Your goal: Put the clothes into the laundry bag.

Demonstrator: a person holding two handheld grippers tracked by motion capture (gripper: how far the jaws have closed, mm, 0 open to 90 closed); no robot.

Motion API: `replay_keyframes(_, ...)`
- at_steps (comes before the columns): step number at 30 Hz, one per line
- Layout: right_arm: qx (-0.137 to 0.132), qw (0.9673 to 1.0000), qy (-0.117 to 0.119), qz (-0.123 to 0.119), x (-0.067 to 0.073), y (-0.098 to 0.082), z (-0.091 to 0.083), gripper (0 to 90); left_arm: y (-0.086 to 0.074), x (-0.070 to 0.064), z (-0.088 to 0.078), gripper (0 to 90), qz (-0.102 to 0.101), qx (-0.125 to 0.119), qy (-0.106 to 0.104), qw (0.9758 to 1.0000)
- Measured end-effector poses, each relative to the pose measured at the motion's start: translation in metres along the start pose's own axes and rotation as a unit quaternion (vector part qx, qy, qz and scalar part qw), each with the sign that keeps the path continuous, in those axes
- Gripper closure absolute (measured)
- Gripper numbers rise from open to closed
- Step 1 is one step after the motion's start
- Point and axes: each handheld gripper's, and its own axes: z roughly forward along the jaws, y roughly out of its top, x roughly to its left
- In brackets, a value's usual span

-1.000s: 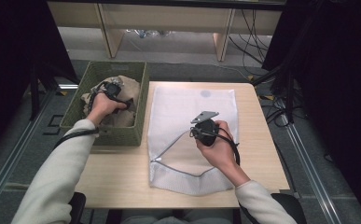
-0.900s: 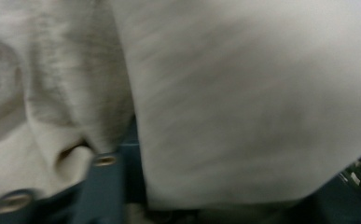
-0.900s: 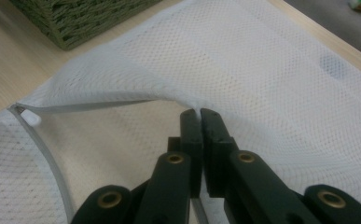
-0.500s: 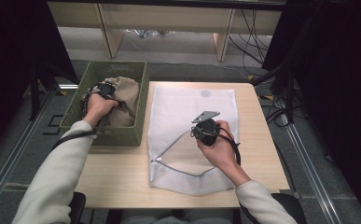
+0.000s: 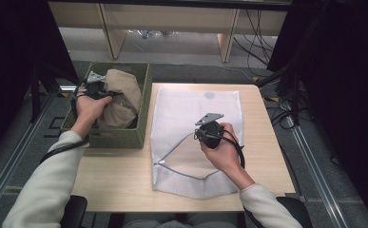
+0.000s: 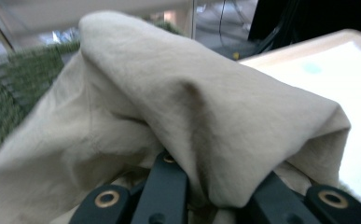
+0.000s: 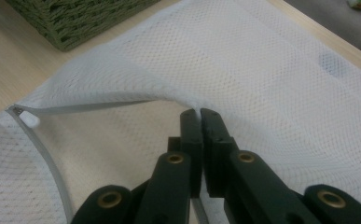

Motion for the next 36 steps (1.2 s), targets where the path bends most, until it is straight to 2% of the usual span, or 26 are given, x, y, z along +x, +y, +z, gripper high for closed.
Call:
replay_keyframes(6,-0.002,1.0000,0.000,-0.003,-0.001,0.000,0.000,89.6,0.008,-0.004,-0.015,87.6,-0.008,-0.060,-0.015,0.9981)
replay_keyframes(12,0.000,1.0000,0.000,0.003,0.000,0.000,0.000,89.6,0.018,-0.009,-0.031,87.7,-0.009,-0.112,-0.021,0.9934)
replay_keyframes(14,0.000,1.0000,-0.001,0.005,0.000,0.000,0.000,89.6,0.021,-0.011,-0.037,87.7,-0.002,-0.125,-0.022,0.9919)
replay_keyframes(17,0.000,1.0000,0.001,0.003,0.000,-0.001,0.000,89.6,0.021,-0.013,-0.040,87.7,0.003,-0.133,-0.022,0.9908)
replay_keyframes(21,0.001,0.9999,0.001,0.013,0.001,-0.001,0.000,89.6,0.021,-0.014,-0.041,87.7,0.005,-0.140,-0.025,0.9898)
replay_keyframes(23,0.000,1.0000,0.002,0.006,0.000,-0.001,0.000,89.6,0.021,-0.015,-0.043,87.7,0.008,-0.146,-0.028,0.9889)
replay_keyframes(25,0.000,0.9999,0.003,0.012,0.000,-0.001,0.000,89.6,0.022,-0.016,-0.046,87.7,0.010,-0.154,-0.030,0.9876)
replay_keyframes(28,0.001,0.9999,0.002,0.016,0.000,-0.001,0.001,89.6,0.024,-0.021,-0.052,87.8,0.001,-0.165,-0.040,0.9855)
replay_keyframes(31,0.000,0.9999,0.002,0.014,0.000,-0.001,0.001,89.6,0.027,-0.023,-0.060,87.8,0.010,-0.178,-0.039,0.9832)
replay_keyframes(33,-0.004,0.9999,0.001,0.010,0.000,-0.001,0.000,89.6,0.028,-0.024,-0.065,87.8,0.013,-0.181,-0.040,0.9825)
replay_keyframes(36,-0.003,0.9998,0.002,0.018,0.001,-0.001,0.000,89.6,0.030,-0.026,-0.071,87.8,0.017,-0.190,-0.044,0.9807)
